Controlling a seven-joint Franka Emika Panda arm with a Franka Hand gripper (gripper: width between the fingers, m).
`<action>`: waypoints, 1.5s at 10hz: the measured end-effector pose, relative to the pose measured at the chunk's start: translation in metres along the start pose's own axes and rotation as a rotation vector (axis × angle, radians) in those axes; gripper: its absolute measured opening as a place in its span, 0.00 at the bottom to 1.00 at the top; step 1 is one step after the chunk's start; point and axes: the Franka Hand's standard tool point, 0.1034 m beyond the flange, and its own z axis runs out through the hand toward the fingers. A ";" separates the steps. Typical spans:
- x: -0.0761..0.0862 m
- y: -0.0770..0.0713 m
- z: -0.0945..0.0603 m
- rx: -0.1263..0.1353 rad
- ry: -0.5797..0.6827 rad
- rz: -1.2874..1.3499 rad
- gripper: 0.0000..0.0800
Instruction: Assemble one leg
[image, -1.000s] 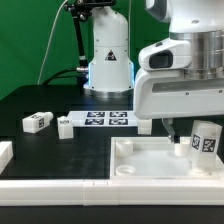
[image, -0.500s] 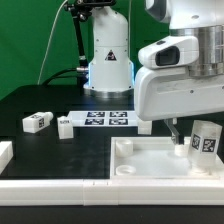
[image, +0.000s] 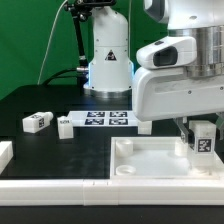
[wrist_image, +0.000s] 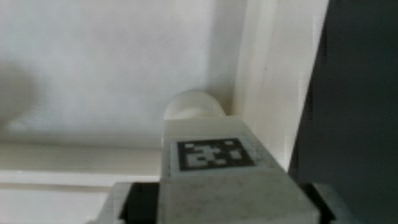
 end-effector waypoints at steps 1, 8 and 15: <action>0.000 0.000 0.000 0.000 0.000 0.000 0.37; -0.001 0.001 0.001 0.032 -0.013 0.563 0.37; -0.003 -0.007 0.004 0.087 -0.046 1.288 0.37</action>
Offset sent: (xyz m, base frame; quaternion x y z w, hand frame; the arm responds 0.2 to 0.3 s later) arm 0.0000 0.0000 0.0000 0.0000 0.0000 0.0000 1.0000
